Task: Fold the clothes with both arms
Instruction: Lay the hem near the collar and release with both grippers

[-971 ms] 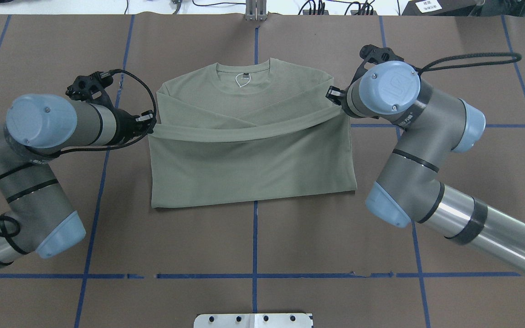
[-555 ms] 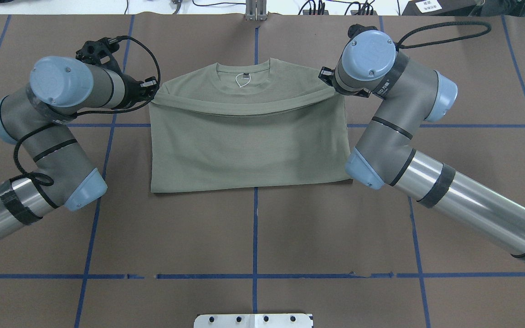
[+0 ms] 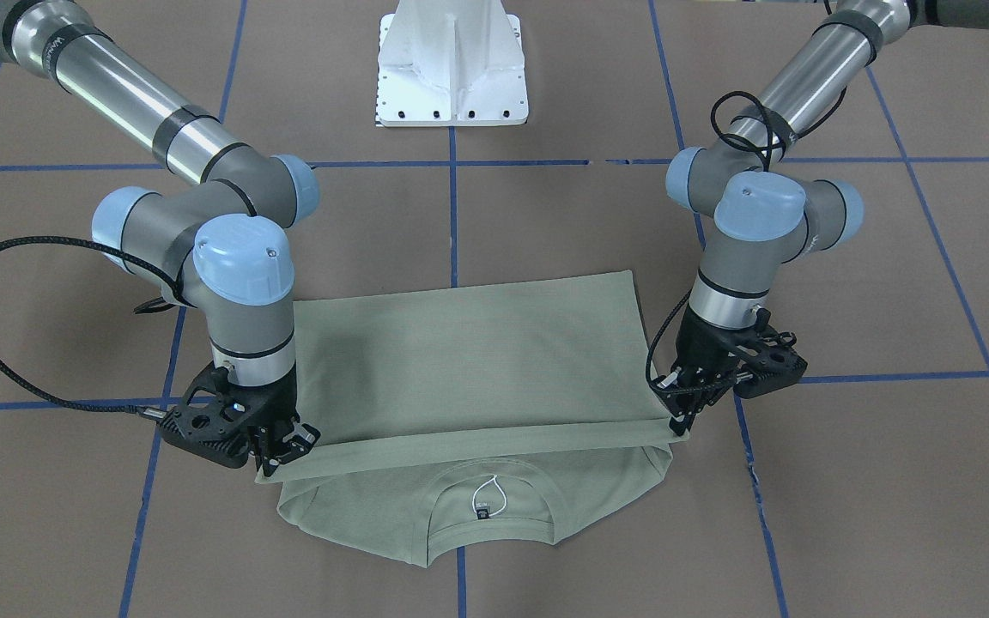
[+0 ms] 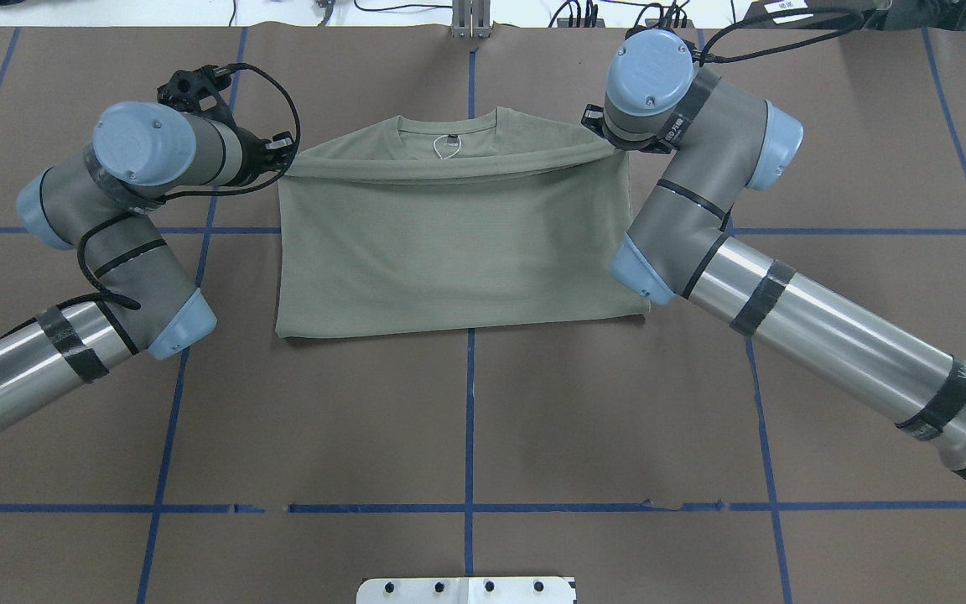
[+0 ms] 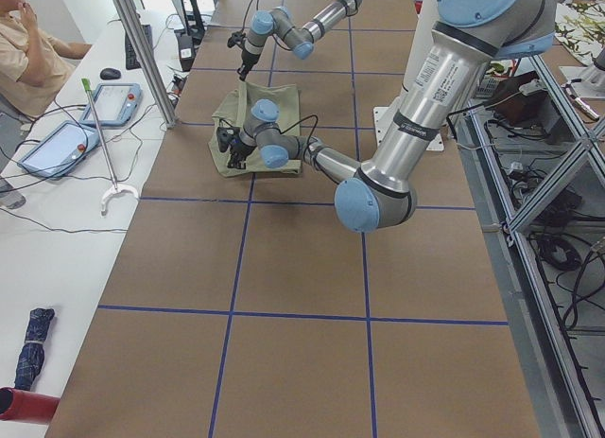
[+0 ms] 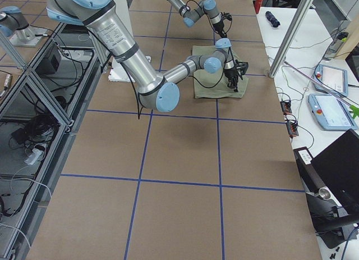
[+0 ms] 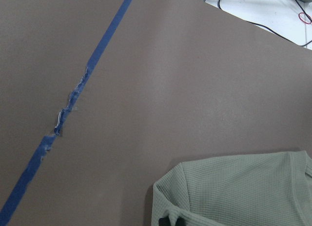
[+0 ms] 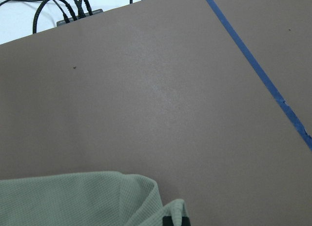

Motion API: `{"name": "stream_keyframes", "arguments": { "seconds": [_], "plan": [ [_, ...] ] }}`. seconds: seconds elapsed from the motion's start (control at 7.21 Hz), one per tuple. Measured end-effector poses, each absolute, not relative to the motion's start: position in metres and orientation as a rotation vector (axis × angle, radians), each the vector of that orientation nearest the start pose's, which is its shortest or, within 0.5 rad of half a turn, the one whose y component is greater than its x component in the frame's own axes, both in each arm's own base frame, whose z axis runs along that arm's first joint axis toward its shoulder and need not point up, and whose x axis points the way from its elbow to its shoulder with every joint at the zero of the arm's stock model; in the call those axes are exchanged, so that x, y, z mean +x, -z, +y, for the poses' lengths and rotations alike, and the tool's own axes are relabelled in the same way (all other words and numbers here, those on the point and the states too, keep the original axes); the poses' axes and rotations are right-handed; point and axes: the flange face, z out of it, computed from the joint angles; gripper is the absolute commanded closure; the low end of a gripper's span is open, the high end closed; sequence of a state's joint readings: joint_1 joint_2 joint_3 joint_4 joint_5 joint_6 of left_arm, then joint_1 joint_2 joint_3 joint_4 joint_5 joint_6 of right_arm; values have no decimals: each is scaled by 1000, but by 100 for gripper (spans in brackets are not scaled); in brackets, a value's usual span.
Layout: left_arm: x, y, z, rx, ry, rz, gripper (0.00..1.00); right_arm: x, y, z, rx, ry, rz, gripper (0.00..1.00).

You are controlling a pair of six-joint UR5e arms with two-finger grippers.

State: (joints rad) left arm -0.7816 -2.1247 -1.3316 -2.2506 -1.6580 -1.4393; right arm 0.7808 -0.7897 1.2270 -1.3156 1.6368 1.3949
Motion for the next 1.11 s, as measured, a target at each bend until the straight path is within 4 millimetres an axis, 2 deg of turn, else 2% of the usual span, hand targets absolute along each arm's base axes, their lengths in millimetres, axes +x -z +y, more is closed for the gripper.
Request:
{"name": "stream_keyframes", "arguments": {
  "seconds": [0.42,0.97,1.11],
  "plan": [
    [438,-376,-612,382,547,929,100,-482,-314,-658,258,-558,-632,100],
    [438,-382,-614,381,543,919,100,-486,-308,-662,261,-557,-632,100],
    [437,-383,-614,381,544,919,89,-487,-307,-662,262,-557,-631,78]
  ]
}}
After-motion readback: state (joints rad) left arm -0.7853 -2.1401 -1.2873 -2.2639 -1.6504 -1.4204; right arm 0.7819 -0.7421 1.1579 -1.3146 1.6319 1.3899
